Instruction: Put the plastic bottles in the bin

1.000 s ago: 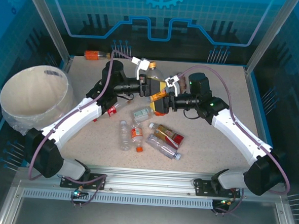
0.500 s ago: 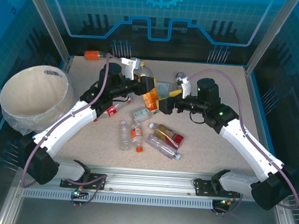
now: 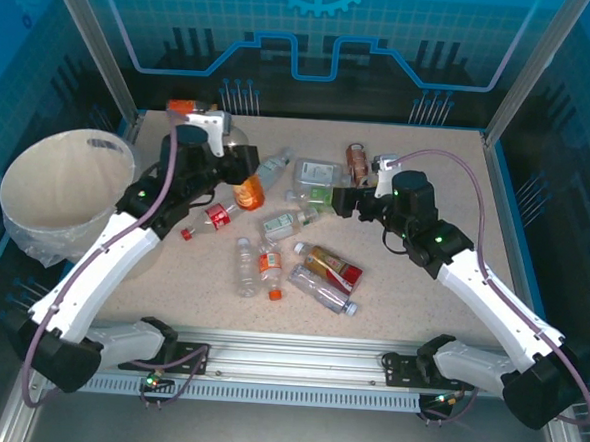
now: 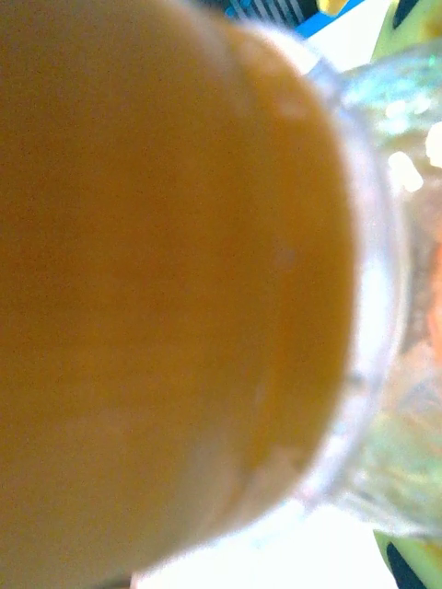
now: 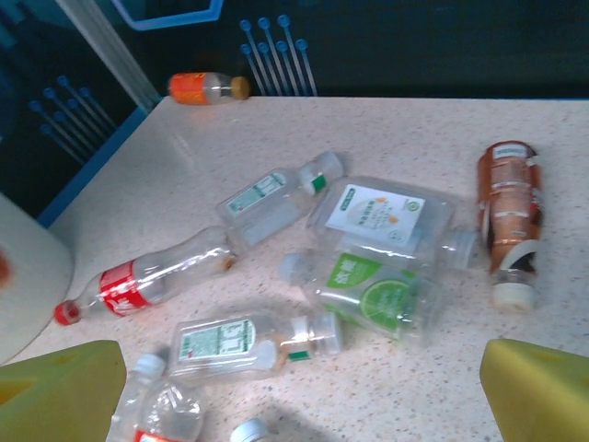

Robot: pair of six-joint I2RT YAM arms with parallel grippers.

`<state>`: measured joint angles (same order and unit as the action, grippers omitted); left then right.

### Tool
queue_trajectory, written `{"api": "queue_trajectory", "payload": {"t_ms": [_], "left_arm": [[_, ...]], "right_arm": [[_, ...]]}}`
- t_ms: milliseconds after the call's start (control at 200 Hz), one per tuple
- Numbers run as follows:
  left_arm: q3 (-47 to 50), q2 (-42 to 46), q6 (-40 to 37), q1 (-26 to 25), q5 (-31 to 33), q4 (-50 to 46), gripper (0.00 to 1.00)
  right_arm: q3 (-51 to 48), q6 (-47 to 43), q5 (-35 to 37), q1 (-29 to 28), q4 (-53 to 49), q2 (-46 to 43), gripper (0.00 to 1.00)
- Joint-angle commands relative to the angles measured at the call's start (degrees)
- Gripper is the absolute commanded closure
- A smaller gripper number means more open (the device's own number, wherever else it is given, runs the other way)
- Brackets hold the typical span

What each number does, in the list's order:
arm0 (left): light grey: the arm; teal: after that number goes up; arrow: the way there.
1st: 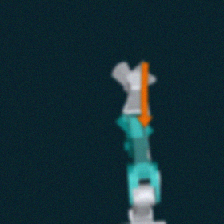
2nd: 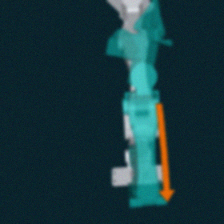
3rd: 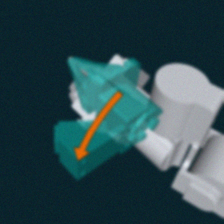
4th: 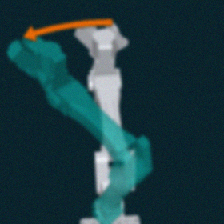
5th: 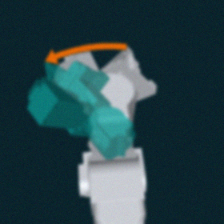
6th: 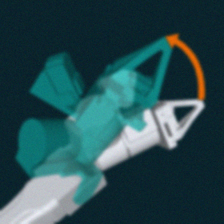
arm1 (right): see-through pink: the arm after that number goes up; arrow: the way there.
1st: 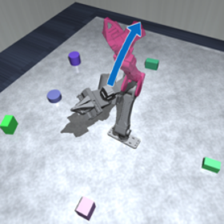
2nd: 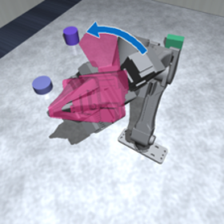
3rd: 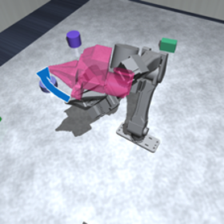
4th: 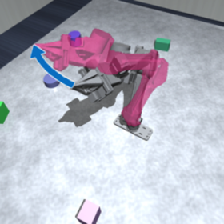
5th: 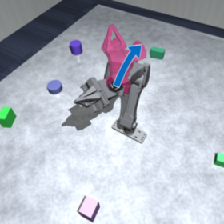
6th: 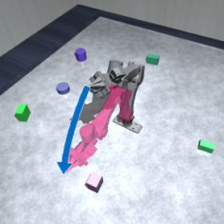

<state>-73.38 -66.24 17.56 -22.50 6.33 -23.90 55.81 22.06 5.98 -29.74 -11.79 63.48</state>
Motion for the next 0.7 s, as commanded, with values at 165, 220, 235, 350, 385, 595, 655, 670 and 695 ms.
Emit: {"api": "queue_trajectory", "payload": {"t_ms": [165, 220, 235, 350, 385, 595, 655, 670, 695], "left_arm": [[-11.4, 6.5, -10.5, 0.6, 18.4, -15.4, 0.46], [-13.1, 6.7, -12.5, 0.8, 23.8, -17.5, 0.46], [-13.5, 6.8, -12.8, 0.9, 25.3, -17.9, 0.46], [-15.3, 6.7, -14.7, 3.1, 32.7, -19.0, 0.46], [-15.8, 6.4, -15.6, 4.3, 34.3, -19.2, 0.46], [-15.4, 6.3, -17.7, 20.6, 32.6, -17.1, 0.46], [-15.1, 6.0, -17.3, 25.2, 29.6, -16.3, 0.46], [-15.1, 5.8, -17.1, 26.4, 28.9, -16.2, 0.46], [-15.1, 5.6, -16.7, 28.3, 27.3, -16.3, 0.46]], "right_arm": [[-0.5, 0.2, 7.1, -0.3, 2.8, -1.2, 0.0], [-0.2, 1.0, 7.7, -0.1, 2.5, -1.0, 0.0], [-0.1, 1.1, 7.7, 0.0, 2.5, -1.0, 0.0], [0.2, 1.5, 6.9, 0.2, 3.5, -0.8, 0.0], [0.3, 1.6, 6.7, 0.2, 3.9, -0.8, 0.0], [1.3, 1.7, 6.0, 0.3, 2.8, -0.9, 0.0], [1.2, 2.1, 6.2, 0.4, 2.3, -1.1, 0.0], [1.1, 2.1, 6.3, 0.4, 2.3, -1.1, 0.0], [1.1, 2.3, 6.4, 0.4, 2.2, -1.1, 0.0]]}}
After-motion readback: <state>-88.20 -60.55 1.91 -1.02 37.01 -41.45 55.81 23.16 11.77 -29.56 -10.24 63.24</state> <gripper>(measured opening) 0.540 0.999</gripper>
